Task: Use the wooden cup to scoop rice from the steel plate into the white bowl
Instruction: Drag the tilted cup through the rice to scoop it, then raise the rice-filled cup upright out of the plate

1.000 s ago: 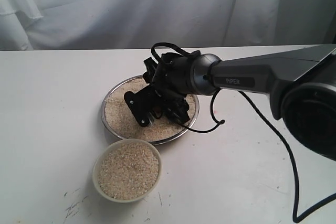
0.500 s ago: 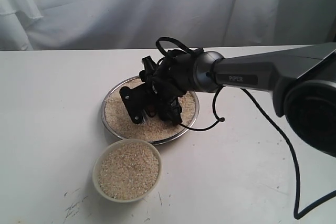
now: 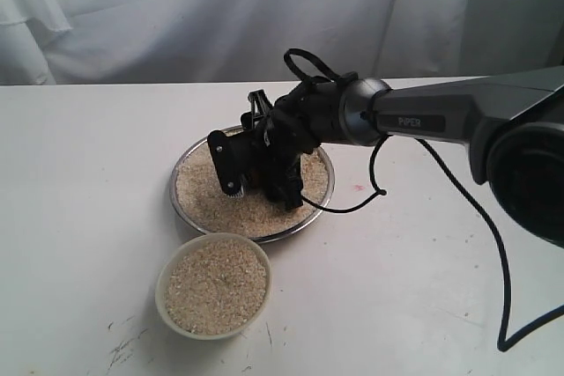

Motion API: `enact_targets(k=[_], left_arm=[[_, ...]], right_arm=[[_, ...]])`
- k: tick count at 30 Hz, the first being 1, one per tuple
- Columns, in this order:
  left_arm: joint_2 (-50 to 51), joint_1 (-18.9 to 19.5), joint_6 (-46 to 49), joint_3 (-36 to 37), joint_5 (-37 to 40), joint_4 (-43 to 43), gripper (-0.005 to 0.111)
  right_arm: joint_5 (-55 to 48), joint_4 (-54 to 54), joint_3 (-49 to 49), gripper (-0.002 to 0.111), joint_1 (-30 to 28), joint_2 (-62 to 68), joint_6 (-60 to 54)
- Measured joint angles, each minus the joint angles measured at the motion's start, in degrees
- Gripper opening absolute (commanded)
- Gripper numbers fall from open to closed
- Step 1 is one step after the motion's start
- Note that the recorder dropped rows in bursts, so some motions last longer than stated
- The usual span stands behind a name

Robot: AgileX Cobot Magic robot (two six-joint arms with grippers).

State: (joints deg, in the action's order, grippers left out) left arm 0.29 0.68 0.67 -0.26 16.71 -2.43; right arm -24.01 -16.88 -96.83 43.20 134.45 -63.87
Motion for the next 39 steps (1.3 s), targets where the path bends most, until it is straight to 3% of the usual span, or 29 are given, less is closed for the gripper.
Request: enact_targets(k=[12,24,29,32,39], left_arm=[[0.0,0.0,0.0,0.0,0.0,0.0,0.000],[0.0,0.0,0.0,0.0,0.0,0.0,0.000],[0.0,0.0,0.0,0.0,0.0,0.0,0.000],[0.0,0.0,0.0,0.0,0.0,0.0,0.000],[0.0,0.0,0.0,0.0,0.0,0.0,0.000]], right_arm=[[0.2,22.8,-0.1,0.000,-2.4,-0.1,-16.2],[0.3,31.1,-0.3,0.000,-4.2,0.4,-19.3],[-5.4,41.3,0.5,0.000,-8.9,-0.9,-20.4],[-10.1,52.3,0.8,0.000,-11.8,-1.8,-26.6],[-15.8,67.2,0.8,0.000,-13.9,-2.7,-36.0]])
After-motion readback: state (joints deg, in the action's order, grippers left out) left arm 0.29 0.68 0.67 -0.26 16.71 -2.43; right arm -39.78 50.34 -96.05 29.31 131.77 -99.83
